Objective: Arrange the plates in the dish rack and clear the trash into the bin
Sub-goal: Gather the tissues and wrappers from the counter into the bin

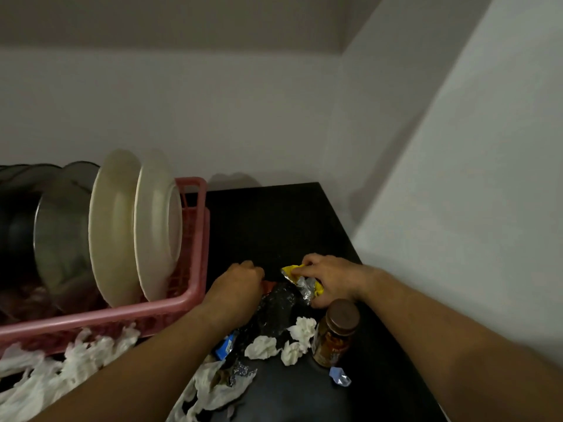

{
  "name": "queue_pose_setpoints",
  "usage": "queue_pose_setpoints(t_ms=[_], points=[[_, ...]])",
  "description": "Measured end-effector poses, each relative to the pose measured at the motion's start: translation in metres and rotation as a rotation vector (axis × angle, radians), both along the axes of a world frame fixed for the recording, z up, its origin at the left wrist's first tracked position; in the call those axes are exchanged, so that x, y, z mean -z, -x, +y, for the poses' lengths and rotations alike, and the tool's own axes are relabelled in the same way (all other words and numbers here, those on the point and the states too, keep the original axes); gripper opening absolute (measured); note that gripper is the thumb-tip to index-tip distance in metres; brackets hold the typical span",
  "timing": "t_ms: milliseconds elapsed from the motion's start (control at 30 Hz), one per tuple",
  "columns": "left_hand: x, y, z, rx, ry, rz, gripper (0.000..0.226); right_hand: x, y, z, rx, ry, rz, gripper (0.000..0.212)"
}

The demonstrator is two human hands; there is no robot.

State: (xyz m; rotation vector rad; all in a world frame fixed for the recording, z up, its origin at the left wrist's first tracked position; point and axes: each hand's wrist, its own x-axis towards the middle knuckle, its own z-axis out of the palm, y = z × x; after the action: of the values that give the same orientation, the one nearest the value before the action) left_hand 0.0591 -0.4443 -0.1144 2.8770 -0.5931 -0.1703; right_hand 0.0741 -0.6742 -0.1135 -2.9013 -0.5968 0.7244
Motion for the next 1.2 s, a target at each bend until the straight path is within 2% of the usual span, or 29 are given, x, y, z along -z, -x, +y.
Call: queue_pose_setpoints(t_ms=[133, 233, 333, 400, 467, 600, 633, 767, 867, 1000, 1100, 1200], points=[[0.016, -0.008, 0.000, -0.021, -0.047, 0.083, 0.023, 0.013, -0.003, -0.001, 0.143, -0.111, 0.009, 0.083], [0.024, -0.009, 0.001, -0.042, -0.044, 0.072, 0.019, 0.011, -0.002, -0.001, 0.256, -0.203, -0.003, 0.077], [0.024, -0.008, 0.000, -0.062, -0.017, 0.023, 0.013, -0.016, -0.001, -0.005, 0.324, -0.281, -0.138, 0.053], [0.017, -0.007, 0.000, -0.085, 0.022, 0.001, 0.012, -0.040, 0.001, -0.005, 0.342, -0.303, -0.250, 0.030], [0.005, -0.006, -0.001, -0.119, 0.089, 0.016, 0.019, -0.064, 0.007, -0.006, 0.399, -0.331, -0.352, 0.017], [-0.025, 0.003, 0.000, 0.033, 0.189, 0.098, 0.050, -0.097, 0.026, -0.009, 0.494, -0.403, -0.525, 0.036], [-0.033, 0.007, 0.000, 0.078, 0.194, 0.122, 0.050, -0.102, 0.033, -0.009, 0.511, -0.417, -0.561, 0.040], [-0.049, 0.021, -0.005, 0.099, 0.217, 0.155, 0.016, -0.107, 0.063, -0.010, 0.588, -0.427, -0.581, 0.036], [-0.049, 0.028, -0.004, 0.073, 0.324, 0.179, 0.017, -0.105, 0.084, -0.012, 0.642, -0.512, -0.512, 0.033], [-0.042, 0.036, 0.002, 0.089, 0.317, 0.169, 0.022, -0.097, 0.111, -0.010, 0.755, -0.635, -0.494, 0.040], [-0.041, 0.038, 0.013, 0.071, 0.238, 0.160, 0.026, -0.087, 0.130, -0.008, 0.808, -0.613, -0.559, 0.032], [-0.037, 0.048, 0.024, 0.140, 0.092, 0.188, 0.020, -0.079, 0.144, -0.001, 0.821, -0.528, -0.577, 0.004]])
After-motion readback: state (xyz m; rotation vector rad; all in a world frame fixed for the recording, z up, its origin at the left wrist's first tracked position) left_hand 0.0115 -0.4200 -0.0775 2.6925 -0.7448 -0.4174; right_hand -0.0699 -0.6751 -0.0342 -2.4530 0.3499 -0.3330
